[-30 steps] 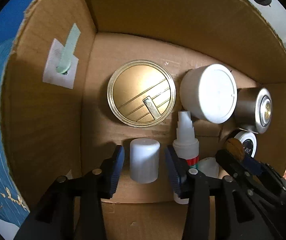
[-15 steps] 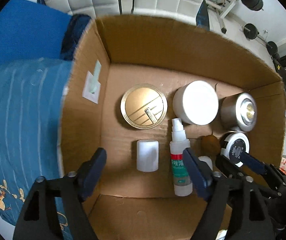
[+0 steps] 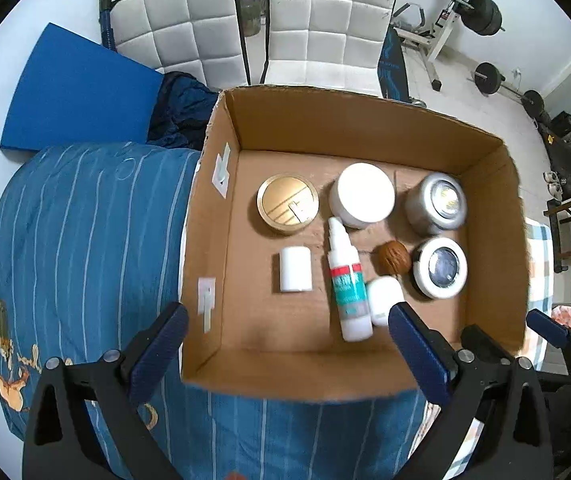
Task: Organize rigid objects
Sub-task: 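Lift both open tools up away from the cardboard box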
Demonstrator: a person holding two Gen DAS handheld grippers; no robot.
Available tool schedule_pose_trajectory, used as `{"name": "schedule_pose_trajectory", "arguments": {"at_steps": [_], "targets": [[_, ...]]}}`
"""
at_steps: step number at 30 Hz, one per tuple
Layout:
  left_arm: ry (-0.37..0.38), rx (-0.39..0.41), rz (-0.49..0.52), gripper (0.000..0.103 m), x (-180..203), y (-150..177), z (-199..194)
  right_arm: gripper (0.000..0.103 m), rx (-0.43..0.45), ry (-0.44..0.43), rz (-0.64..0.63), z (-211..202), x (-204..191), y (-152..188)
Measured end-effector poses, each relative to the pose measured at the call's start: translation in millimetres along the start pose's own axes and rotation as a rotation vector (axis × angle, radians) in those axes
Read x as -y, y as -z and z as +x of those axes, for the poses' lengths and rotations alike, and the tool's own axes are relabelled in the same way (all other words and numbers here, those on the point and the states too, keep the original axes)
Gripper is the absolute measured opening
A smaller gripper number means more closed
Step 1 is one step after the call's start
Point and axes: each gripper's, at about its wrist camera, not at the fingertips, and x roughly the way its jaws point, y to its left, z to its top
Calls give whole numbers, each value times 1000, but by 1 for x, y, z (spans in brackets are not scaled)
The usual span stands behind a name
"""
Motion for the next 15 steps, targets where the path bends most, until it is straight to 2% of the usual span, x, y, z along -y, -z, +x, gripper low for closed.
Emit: {"name": "schedule_pose_trajectory", "arguments": {"at_steps": [6, 15], "targets": [[19, 58, 4, 103, 5, 24, -37, 103, 46, -16, 11, -41, 11, 23], [24, 212, 19, 103, 13, 80, -130, 103, 160, -51, 13, -124, 19, 80]]}}
